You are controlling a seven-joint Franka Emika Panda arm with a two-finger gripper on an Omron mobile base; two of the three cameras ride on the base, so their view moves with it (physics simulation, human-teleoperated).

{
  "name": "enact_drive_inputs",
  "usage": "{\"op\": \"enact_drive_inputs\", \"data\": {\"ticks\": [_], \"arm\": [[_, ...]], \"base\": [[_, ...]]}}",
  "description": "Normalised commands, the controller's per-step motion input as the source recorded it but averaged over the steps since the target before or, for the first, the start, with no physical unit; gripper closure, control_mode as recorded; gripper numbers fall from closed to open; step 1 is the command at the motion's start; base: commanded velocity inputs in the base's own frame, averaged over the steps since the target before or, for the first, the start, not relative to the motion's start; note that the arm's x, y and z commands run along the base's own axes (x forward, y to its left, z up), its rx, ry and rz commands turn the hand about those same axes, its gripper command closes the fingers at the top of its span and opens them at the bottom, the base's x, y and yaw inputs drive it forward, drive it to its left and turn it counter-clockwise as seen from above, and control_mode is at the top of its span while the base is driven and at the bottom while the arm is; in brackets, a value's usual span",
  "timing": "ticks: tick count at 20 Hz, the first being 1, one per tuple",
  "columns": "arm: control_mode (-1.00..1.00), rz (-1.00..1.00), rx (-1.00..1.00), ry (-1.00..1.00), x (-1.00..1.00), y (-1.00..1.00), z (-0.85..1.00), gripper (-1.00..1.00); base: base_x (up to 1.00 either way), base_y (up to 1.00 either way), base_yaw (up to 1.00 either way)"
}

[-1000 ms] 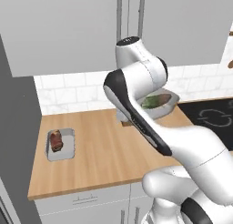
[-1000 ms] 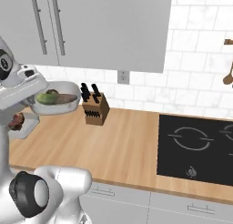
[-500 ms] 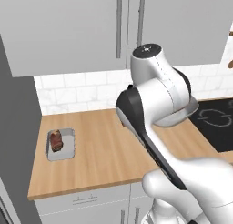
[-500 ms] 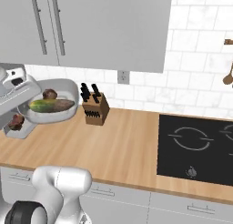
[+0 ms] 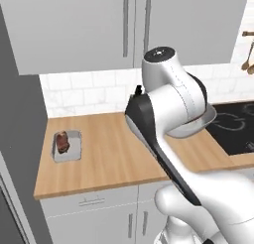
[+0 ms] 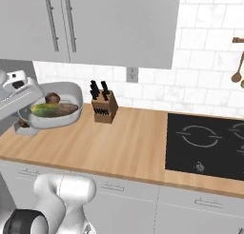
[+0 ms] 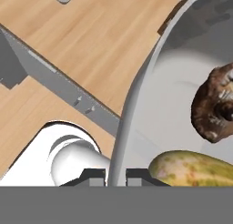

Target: Take the meat container that has the steak and place it on the second highest rack of the freezer. Then take the vegetable container that has the cucumber and mushroom and place it on the highest rack of the freezer.

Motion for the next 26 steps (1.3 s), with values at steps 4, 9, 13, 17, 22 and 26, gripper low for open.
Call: {"op": "enact_drive_inputs", "data": {"ticks": [4,9,13,17,22,26], "arm": [[1.00,0.00,0.00,0.00,0.00,0.00,0.00,1.00],[1.00,0.00,0.00,0.00,0.00,0.00,0.00,1.00],[1.00,0.00,0.00,0.00,0.00,0.00,0.00,1.00],[1.00,0.00,0.00,0.00,0.00,0.00,0.00,1.00],[1.00,0.00,0.00,0.00,0.00,0.00,0.00,1.00],[1.00,0.00,0.00,0.00,0.00,0.00,0.00,1.00]], "base": [[-0.32,0.00,0.18],[-0.40,0.00,0.34],[-0.09,0.13,0.55],[-0.11,0.38,0.65],[-0.08,0.58,0.69],[0.00,0.84,0.45]]}}
